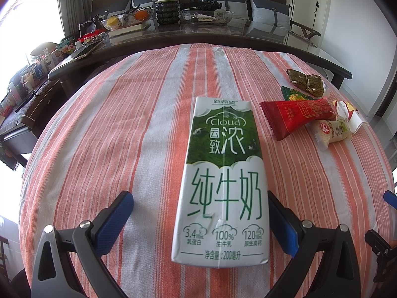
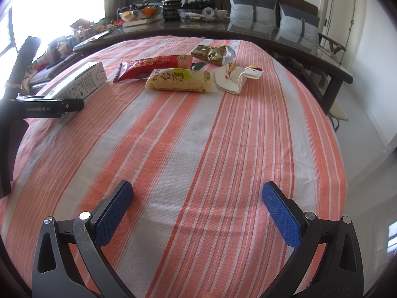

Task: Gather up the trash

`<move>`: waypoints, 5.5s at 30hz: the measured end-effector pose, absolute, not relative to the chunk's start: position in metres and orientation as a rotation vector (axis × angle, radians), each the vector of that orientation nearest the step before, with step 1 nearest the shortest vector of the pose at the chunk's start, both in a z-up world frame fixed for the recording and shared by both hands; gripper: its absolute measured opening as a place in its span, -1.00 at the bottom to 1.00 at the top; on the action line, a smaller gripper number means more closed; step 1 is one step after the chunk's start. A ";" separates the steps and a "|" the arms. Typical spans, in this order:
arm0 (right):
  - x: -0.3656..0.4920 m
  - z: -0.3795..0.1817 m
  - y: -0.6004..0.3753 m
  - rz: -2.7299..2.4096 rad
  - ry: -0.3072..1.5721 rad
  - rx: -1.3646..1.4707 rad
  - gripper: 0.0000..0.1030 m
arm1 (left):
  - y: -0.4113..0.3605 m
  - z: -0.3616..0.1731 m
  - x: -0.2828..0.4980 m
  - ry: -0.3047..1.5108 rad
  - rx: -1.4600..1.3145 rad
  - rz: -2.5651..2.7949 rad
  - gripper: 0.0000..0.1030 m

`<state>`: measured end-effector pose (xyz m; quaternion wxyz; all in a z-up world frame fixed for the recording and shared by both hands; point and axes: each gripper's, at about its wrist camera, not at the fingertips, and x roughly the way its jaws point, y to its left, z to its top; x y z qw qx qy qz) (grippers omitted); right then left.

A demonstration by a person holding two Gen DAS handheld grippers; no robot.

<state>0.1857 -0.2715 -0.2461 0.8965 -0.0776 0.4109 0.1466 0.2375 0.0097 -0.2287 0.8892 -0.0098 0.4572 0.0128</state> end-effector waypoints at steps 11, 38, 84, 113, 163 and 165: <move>0.186 -0.246 -0.271 0.303 0.852 -0.161 0.99 | 0.009 -0.229 0.237 0.950 -0.020 0.027 1.00; 0.355 -0.222 -0.336 0.233 0.976 0.550 -0.79 | 0.009 -0.229 0.237 0.949 -0.021 0.027 1.00; 0.139 -0.205 -0.401 0.287 0.776 0.409 -0.81 | -0.049 -0.159 0.187 0.931 -0.081 -0.368 -0.02; 0.086 -0.266 -0.683 -0.261 0.979 0.554 -0.81 | -0.482 -0.224 0.196 1.112 0.008 -0.977 -0.02; 0.161 -0.209 -0.321 0.139 0.783 -0.019 0.99 | -0.059 -0.215 0.177 0.962 -0.041 -0.215 0.51; 0.164 -0.219 -0.296 0.189 0.809 -0.056 0.99 | -0.049 -0.214 0.178 0.950 -0.026 -0.221 0.51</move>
